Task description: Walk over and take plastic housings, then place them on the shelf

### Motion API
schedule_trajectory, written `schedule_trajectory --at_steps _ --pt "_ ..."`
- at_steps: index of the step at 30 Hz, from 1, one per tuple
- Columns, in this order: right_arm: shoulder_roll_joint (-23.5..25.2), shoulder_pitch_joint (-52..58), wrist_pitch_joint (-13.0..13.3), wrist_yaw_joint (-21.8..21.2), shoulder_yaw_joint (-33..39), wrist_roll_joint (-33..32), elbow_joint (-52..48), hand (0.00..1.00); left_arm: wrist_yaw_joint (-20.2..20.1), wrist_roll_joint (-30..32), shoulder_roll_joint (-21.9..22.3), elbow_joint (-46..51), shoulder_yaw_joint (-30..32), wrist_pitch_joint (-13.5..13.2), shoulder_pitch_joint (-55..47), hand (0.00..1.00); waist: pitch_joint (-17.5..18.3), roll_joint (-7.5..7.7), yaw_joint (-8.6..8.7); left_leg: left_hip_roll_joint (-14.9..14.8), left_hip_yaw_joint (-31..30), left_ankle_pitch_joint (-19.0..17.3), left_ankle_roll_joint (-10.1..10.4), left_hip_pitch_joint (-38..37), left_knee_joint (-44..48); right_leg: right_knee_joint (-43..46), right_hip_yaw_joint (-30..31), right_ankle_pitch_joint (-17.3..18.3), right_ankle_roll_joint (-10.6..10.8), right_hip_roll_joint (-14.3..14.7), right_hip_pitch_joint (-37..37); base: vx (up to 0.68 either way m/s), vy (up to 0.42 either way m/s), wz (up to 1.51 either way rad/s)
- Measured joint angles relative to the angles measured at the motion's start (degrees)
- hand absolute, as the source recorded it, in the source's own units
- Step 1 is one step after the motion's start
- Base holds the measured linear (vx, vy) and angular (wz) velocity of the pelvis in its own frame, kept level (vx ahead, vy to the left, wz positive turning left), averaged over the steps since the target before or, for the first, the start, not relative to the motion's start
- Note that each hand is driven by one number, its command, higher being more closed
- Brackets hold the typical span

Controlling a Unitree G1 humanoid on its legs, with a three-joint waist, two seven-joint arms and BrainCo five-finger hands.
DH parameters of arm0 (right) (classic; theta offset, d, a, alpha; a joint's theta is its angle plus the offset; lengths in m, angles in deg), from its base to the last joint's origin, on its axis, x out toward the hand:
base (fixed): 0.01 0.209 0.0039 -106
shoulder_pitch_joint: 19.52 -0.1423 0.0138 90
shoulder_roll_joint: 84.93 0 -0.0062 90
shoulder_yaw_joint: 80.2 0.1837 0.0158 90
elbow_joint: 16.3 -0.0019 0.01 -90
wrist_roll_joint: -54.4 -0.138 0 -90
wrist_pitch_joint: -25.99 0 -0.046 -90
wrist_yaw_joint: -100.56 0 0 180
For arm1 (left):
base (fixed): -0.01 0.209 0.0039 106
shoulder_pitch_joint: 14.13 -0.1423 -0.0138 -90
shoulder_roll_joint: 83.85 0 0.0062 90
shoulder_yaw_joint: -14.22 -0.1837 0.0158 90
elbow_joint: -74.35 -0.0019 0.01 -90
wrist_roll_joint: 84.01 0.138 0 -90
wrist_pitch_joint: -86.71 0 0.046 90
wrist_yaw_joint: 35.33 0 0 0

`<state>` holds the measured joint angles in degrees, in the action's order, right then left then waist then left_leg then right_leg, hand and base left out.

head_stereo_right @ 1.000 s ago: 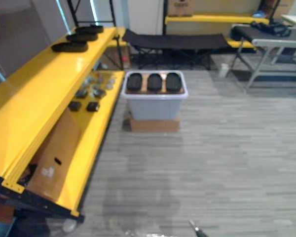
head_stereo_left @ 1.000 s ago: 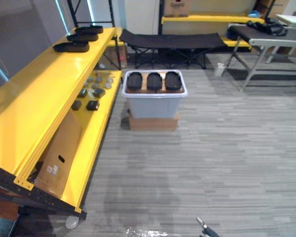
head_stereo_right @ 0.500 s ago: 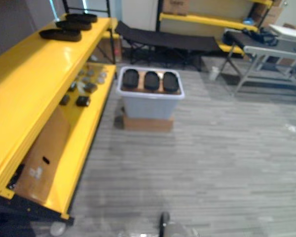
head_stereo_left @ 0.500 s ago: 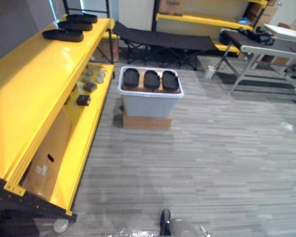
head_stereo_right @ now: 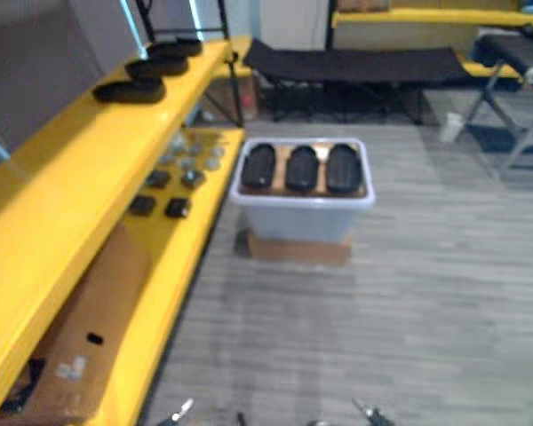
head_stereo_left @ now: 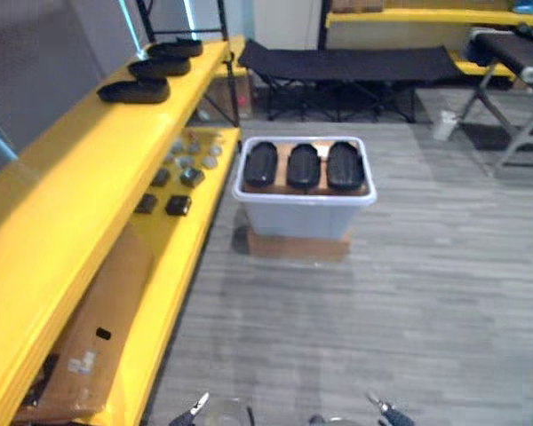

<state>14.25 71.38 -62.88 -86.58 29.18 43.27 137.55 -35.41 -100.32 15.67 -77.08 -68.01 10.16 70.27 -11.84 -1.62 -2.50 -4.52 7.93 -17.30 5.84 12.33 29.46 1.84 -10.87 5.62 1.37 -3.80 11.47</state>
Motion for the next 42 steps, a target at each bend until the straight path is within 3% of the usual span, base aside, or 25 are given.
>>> schedule_trajectory --at_steps 1,2,3,4,7,9,11,13,16,17,18,19,20,21,23,24,26,30,33,36,37,38,40,41,42 --pt "-0.5 -0.3 0.5 0.4 -0.7 0.1 -0.6 0.00 -0.1 1.7 0.7 -0.1 0.6 -0.5 -0.9 0.00 -0.4 -1.30 -0.14 -0.3 -2.6 7.0 0.0 0.7 -7.3 -0.4 -0.1 1.8 0.8 0.2 1.2 -0.08 0.153 -0.15" --pt "-0.4 -0.6 0.3 1.1 -2.5 0.1 -0.5 0.00 -0.2 3.0 1.0 -0.1 1.0 -0.9 -2.5 0.00 -0.4 -0.72 -0.91 0.8 -2.4 12.2 -1.8 -1.0 -9.2 -0.3 0.7 3.1 1.5 -0.3 2.5 0.08 0.207 -0.06" --pt "0.0 -0.6 0.2 1.2 -3.8 0.1 -0.5 0.00 -0.3 3.7 0.6 -0.1 1.1 -0.9 -2.9 0.00 -0.3 0.17 -1.09 1.9 -2.3 11.5 -2.6 -1.3 -9.2 -0.2 1.2 3.8 1.6 -1.4 2.8 0.36 0.263 -0.06" --pt "0.1 -1.8 0.2 1.3 -6.0 0.1 -0.5 0.00 -0.5 5.3 -0.3 -0.3 1.1 -0.9 -3.0 0.00 -0.9 1.89 -1.36 3.2 -1.8 8.7 -4.7 -0.7 -6.6 1.3 1.6 5.4 1.8 -3.2 2.6 0.36 0.176 -0.03" --pt "0.0 -3.3 -0.4 2.1 -6.2 0.9 -0.5 0.00 -0.3 5.3 -0.9 -0.5 1.3 -1.3 -3.1 0.00 -1.1 3.24 -2.19 4.0 0.1 3.6 -6.3 -1.4 -2.6 5.5 3.0 6.1 1.9 -4.7 2.4 0.36 0.179 -0.20" --pt "-0.2 -3.6 -1.0 2.1 -6.2 0.9 -0.7 0.00 -0.1 5.3 -0.9 -0.5 1.1 -2.0 -3.1 0.00 -1.0 3.21 -3.16 4.5 2.1 2.3 -7.0 -5.8 -5.3 15.8 4.3 6.4 2.6 -6.4 -0.7 0.41 0.193 -0.43" --pt "0.2 -3.3 -1.5 1.8 -7.0 2.8 -0.4 0.00 0.3 5.1 -1.9 -0.6 0.6 -3.2 -3.4 0.00 -1.0 3.39 -2.87 5.5 2.8 2.4 -8.6 -12.6 -9.8 32.9 2.8 7.3 5.8 -9.0 -6.1 0.37 0.114 -0.16" --pt "0.2 -2.0 -1.7 1.9 -8.1 4.1 0.6 0.00 0.5 4.8 -2.7 0.0 -0.1 -5.2 -2.9 0.00 -0.4 2.49 -2.15 5.1 2.1 2.4 -8.7 -18.0 -13.7 37.1 -3.7 10.7 4.3 -9.7 -9.2 0.14 -0.052 0.19" --pt "0.2 -2.4 -1.8 2.4 -8.8 4.1 0.6 0.00 0.4 2.6 -1.9 2.0 -1.3 -7.7 -0.7 0.00 0.1 0.31 -1.29 1.7 1.6 2.4 -8.3 -20.5 -15.0 29.2 -9.1 11.5 2.8 -6.3 -14.7 -0.10 -0.068 0.13" --pt "0.3 -3.0 -1.8 2.5 -9.0 4.0 0.4 0.00 0.4 2.5 -1.8 2.5 -2.5 -8.2 0.9 0.00 0.3 0.02 -0.79 0.5 1.3 2.4 -7.3 -20.9 -15.2 21.5 -9.4 8.9 2.7 -4.7 -16.6 -0.25 -0.044 0.21" --pt "0.3 -2.9 -1.8 2.5 -9.5 4.1 0.4 0.00 0.4 1.3 -1.7 3.4 -3.0 -8.4 1.5 0.00 0.5 0.86 -0.27 0.4 1.0 2.1 -6.2 -21.6 -15.4 12.1 -9.1 1.6 1.6 -3.6 -17.4 -0.22 -0.059 0.18" --pt "0.5 -2.6 -1.8 2.6 -9.5 4.1 0.4 0.00 0.4 0.8 -1.8 3.9 -3.2 -8.3 1.5 0.00 0.7 1.77 -0.24 0.8 0.8 1.8 -5.6 -22.4 -15.6 8.0 -8.6 -3.4 0.8 -3.6 -17.8 -0.15 -0.137 0.07" --pt "0.9 -1.9 -1.8 2.9 -9.5 4.1 0.4 0.00 0.4 0.4 -2.3 4.1 -3.6 -8.3 1.4 0.00 1.0 4.30 -0.25 2.4 0.4 0.6 -3.6 -24.2 -16.2 4.5 -6.4 -16.4 -0.4 -4.6 -18.9 0.06 -0.213 -0.24" --pt "-0.2 -1.8 -1.9 3.5 -9.4 4.2 0.9 0.00 1.0 0.4 -0.9 3.3 -3.0 -7.8 1.9 0.00 1.3 2.43 -0.46 0.6 0.3 -0.4 -2.7 -25.9 -16.9 7.7 -6.2 -13.8 -0.3 -2.9 -19.5 0.13 -0.231 -0.27" --pt "-1.2 -2.2 -1.9 3.5 -9.3 5.3 0.8 0.00 1.1 0.4 0.3 2.9 -2.9 -7.0 1.7 0.00 2.0 0.81 0.15 -0.8 -0.4 -0.2 -2.3 -25.9 -17.9 5.1 -6.2 -12.4 -0.3 -0.9 -18.9 0.24 -0.194 -0.25" --pt "-1.8 -2.4 -2.1 3.4 -9.3 5.4 0.9 0.00 1.2 0.4 1.4 2.1 -2.8 -6.7 2.4 0.00 2.0 -0.82 0.12 -1.6 -1.6 -0.1 -2.2 -26.5 -19.0 3.1 -6.3 -12.6 -0.5 0.6 -17.9 0.20 -0.151 -0.11" --pt "-1.8 -2.2 -2.2 3.3 -9.4 6.5 1.0 0.00 1.4 0.4 1.7 1.4 -2.5 -5.2 2.8 0.00 2.3 -1.54 0.10 -2.3 -2.8 0.7 -1.5 -26.6 -18.6 2.0 -6.7 -12.3 -0.8 1.4 -16.5 0.15 -0.083 0.07" --pt "-1.4 -2.0 -2.4 3.5 -9.8 6.5 2.3 0.00 1.7 0.4 1.6 1.1 -1.9 -4.3 2.9 0.00 1.9 -0.57 0.05 -2.8 -3.3 1.7 -0.3 -25.9 -12.9 -0.3 -8.0 -11.8 -0.7 1.7 -12.5 0.13 -0.037 0.19" --pt "-0.7 -1.2 -2.4 3.5 -9.9 6.7 2.3 0.00 1.7 0.1 0.5 0.7 -1.7 -4.3 2.9 0.00 2.6 0.65 -0.06 -3.0 -4.2 3.3 1.3 -20.6 -2.7 -3.8 -8.3 -11.6 -1.0 1.9 -10.3 0.08 -0.071 0.08" --pt "-0.7 -0.2 -2.4 3.6 -9.4 7.7 2.1 0.00 1.6 -1.8 0.1 0.7 -1.9 -5.2 3.1 0.00 2.0 0.75 -0.10 -4.7 -1.9 7.7 3.5 -15.2 8.9 -6.0 -9.6 -10.9 -1.5 1.3 -7.2 0.09 -0.053 0.18" --pt "-0.8 0.0 -2.4 3.6 -9.4 7.8 2.1 0.00 1.6 -1.8 0.1 0.7 -2.1 -5.4 3.1 0.00 1.9 1.00 -0.21 -5.0 -1.1 6.6 2.3 -14.6 9.6 -5.8 -9.7 -10.9 -1.6 0.9 -7.1 0.06 -0.024 0.16" --pt "-1.1 0.0 -2.5 4.4 -9.3 7.4 2.1 0.00 1.6 -1.8 0.4 1.2 -2.3 -5.9 3.2 0.00 1.9 0.28 -0.23 -4.6 0.7 1.2 1.9 -13.0 7.5 -5.3 -10.1 -10.9 -1.3 0.0 -7.1 0.05 -0.003 0.11" --pt "-1.3 -0.1 -2.8 4.8 -8.3 7.1 2.1 0.00 1.6 -1.8 0.8 2.0 -2.4 -6.2 3.2 0.00 1.8 0.37 -0.56 -1.9 1.3 -0.8 1.4 -11.8 0.7 -5.1 -9.9 -10.7 -0.5 -1.7 -7.2 0.06 0.079 0.05" --pt "-1.4 -0.3 -2.9 4.9 -8.1 6.4 2.0 0.00 1.6 -1.7 1.2 2.2 -2.5 -6.9 3.1 0.00 1.8 0.31 -0.70 0.6 0.8 -0.5 1.2 -11.4 -7.3 -4.7 -9.6 -10.1 0.3 -2.9 -7.2 -0.04 0.178 -0.07" --pt "-1.6 -0.6 -3.1 5.5 -8.1 6.3 1.9 0.00 1.5 -1.7 1.6 2.4 -2.8 -7.2 2.8 0.00 2.0 -0.69 -0.99 1.7 0.1 3.5 -0.1 -11.4 -14.7 -4.6 -8.9 -9.6 1.1 -2.7 -7.2 -0.05 0.205 -0.24"
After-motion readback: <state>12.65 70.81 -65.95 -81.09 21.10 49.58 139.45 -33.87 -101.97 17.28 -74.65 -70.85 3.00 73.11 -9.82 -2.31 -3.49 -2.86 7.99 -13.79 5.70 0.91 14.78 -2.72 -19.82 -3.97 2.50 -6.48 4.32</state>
